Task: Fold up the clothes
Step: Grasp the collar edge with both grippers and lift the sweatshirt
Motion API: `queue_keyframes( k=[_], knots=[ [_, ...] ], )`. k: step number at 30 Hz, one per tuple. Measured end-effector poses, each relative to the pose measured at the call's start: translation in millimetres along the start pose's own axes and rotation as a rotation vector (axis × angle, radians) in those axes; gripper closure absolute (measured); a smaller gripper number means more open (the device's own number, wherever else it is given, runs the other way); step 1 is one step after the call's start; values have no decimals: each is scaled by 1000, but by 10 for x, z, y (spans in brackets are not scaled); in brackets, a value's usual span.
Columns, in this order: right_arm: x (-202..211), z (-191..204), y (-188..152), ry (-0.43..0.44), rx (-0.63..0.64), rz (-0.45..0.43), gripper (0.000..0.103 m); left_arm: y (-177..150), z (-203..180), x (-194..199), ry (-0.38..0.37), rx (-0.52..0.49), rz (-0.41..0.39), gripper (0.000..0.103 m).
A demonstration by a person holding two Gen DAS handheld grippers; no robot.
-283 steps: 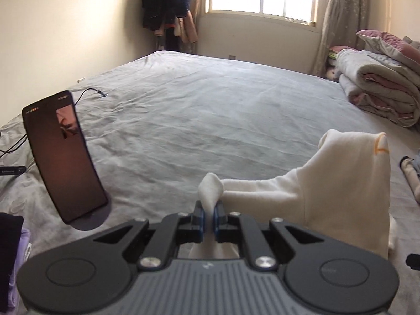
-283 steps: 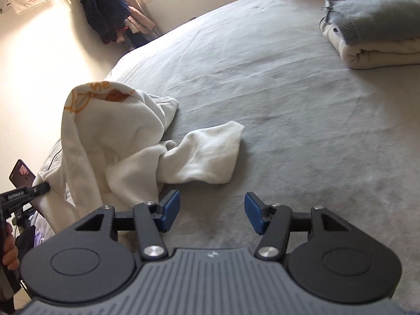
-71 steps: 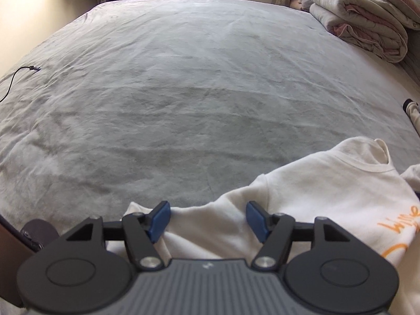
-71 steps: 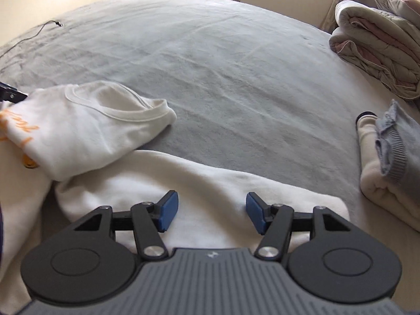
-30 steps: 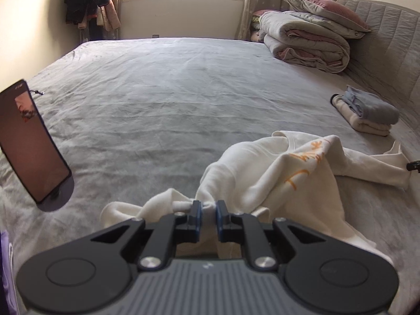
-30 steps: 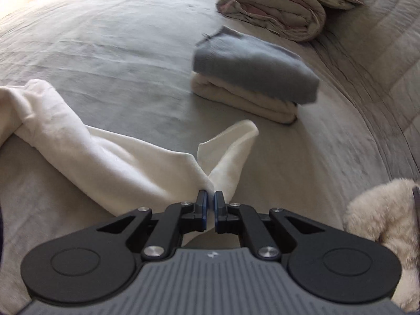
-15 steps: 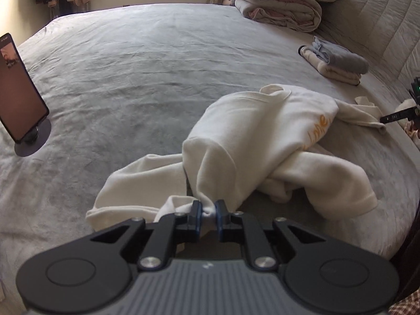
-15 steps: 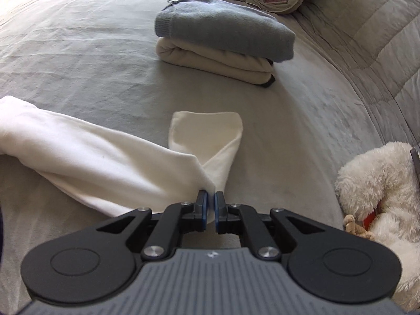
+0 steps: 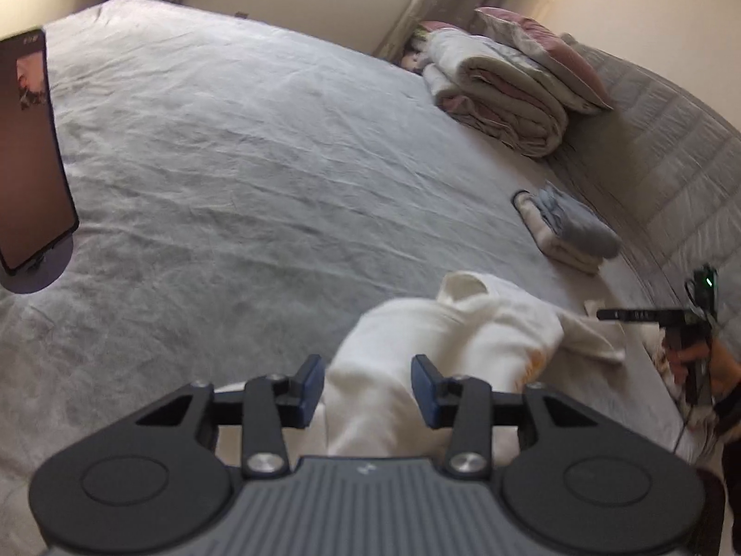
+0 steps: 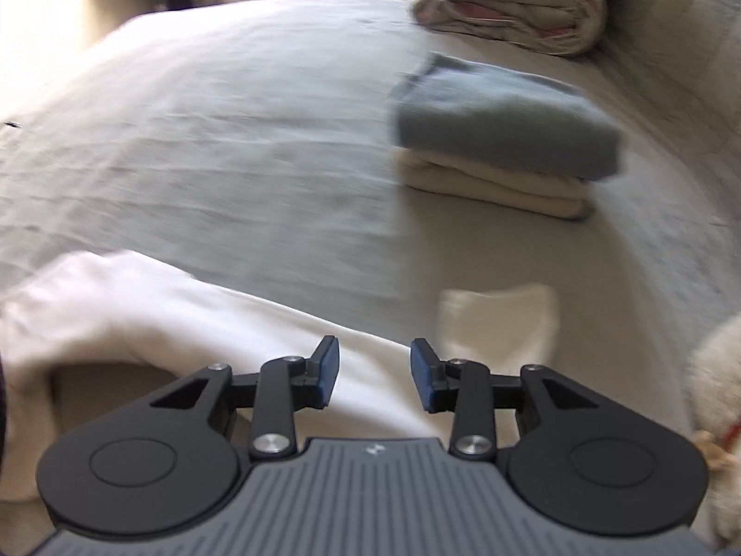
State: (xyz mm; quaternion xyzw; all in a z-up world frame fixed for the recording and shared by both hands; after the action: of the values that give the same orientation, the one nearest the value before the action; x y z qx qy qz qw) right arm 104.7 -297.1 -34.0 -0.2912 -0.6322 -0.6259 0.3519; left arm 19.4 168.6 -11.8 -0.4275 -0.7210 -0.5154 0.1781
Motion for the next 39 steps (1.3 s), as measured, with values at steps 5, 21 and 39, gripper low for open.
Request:
queue_keyframes(
  k=[5, 21, 39],
  knots=[
    [-167, 417, 158, 125, 17, -5, 59, 72, 163, -389, 22, 74, 61, 61],
    [-723, 1299, 186, 216, 182, -36, 49, -196, 19, -729, -12, -26, 112, 64],
    [-362, 1428, 29, 65, 304, -200, 97, 110, -195, -497, 176, -146, -48, 95]
  ],
)
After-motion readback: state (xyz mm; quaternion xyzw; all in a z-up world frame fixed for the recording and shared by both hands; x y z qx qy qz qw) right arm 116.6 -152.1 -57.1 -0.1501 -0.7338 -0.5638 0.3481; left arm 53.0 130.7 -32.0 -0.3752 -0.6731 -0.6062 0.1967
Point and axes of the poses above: each gripper's, at about its wrist camera, not at the fingertips, and x roughly against the way its jaws point, z to its left, y to its top, the point moved 5 cm from there along -x, roughly the way its jaws point, and after that the axes turned 2 degrees about z, right-handed, at the moved point
